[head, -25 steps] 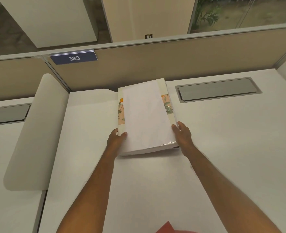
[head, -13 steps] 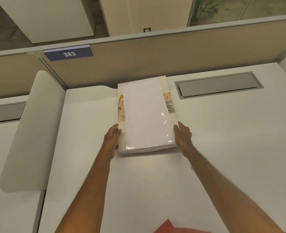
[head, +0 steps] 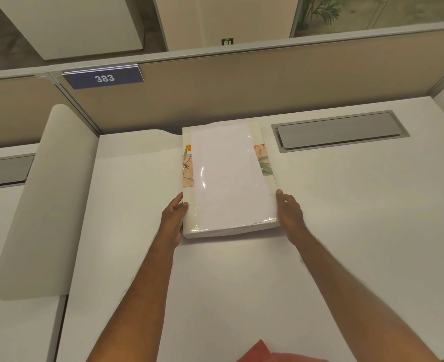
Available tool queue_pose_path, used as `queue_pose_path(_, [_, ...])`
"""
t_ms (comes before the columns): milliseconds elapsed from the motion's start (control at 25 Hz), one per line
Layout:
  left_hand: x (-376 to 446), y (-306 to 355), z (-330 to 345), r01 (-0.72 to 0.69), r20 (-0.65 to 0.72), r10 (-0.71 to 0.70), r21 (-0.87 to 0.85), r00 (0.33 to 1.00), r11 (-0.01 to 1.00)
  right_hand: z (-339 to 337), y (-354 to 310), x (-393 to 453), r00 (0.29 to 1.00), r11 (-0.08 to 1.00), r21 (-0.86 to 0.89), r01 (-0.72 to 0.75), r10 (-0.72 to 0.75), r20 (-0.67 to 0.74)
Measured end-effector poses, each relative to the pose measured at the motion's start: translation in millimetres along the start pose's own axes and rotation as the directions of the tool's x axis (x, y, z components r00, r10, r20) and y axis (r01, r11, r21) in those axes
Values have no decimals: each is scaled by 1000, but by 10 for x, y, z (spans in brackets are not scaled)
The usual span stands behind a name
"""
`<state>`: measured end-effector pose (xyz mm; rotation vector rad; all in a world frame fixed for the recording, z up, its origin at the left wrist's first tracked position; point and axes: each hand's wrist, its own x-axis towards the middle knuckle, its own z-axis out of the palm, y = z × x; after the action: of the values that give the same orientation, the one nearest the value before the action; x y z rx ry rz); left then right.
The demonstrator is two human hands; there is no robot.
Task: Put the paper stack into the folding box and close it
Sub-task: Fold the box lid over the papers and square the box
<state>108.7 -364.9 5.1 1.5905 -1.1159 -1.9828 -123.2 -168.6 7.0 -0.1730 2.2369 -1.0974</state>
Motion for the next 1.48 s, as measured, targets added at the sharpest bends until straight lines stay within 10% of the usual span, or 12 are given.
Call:
queue_pose_path(760, [49, -33, 7, -39, -25, 41, 73, 999, 997, -41, 81, -131, 995, 967, -240, -91, 80, -57])
queue_pose_path(1120, [91, -54, -20, 6, 25, -2, -162, 1000, 987, -260, 358, -301, 975, 902, 408, -144, 59, 212])
queue_pose_path(1480, [96, -123, -17, -35, -24, 31, -195, 999, 980, -345, 516, -324, 960, 808, 558, -186, 27, 280])
